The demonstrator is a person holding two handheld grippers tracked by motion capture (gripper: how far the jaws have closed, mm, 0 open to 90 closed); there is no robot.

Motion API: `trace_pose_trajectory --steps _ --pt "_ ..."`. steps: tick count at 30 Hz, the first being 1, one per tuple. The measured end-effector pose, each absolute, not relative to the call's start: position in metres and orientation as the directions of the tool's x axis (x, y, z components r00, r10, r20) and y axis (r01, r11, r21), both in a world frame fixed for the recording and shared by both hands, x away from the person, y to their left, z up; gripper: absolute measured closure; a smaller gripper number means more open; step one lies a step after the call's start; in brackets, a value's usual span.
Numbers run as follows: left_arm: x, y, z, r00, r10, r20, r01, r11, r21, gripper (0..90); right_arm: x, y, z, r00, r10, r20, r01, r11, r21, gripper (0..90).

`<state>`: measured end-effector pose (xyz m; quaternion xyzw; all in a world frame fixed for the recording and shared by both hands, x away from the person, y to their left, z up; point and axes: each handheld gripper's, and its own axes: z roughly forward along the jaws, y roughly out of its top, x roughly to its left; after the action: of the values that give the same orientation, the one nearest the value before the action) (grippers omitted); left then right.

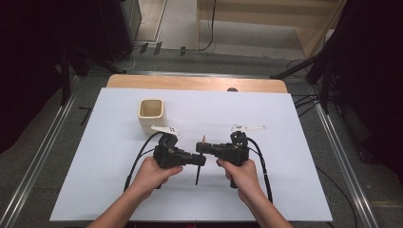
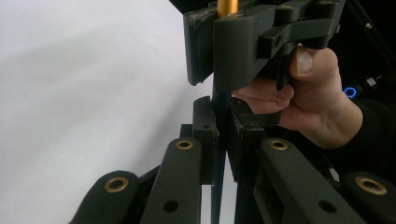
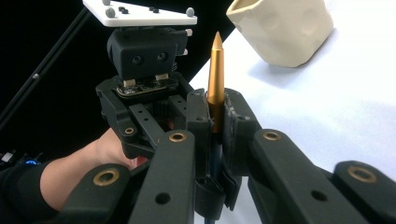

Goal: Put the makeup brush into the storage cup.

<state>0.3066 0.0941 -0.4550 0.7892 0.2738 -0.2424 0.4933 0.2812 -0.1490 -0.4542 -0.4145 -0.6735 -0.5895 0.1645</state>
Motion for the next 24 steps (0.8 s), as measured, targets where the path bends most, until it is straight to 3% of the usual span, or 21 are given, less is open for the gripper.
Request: trace_pose_trajectory --steps 11,24 --pt "0.307 0.096 -0.454 0.737 0.201 -0.646 0.668 -0.363 0.649 83.8 0.279 -0.147 -0.447 -0.643 0.388 0.66 0.714 -0.006 0.7 65.8" --pt "0.309 0.102 -0.45 0.739 0.216 -0.638 0.667 -0.361 0.652 83.8 0.278 -0.157 -0.443 -0.673 0.414 0.613 0.672 -0.004 0.741 56.7"
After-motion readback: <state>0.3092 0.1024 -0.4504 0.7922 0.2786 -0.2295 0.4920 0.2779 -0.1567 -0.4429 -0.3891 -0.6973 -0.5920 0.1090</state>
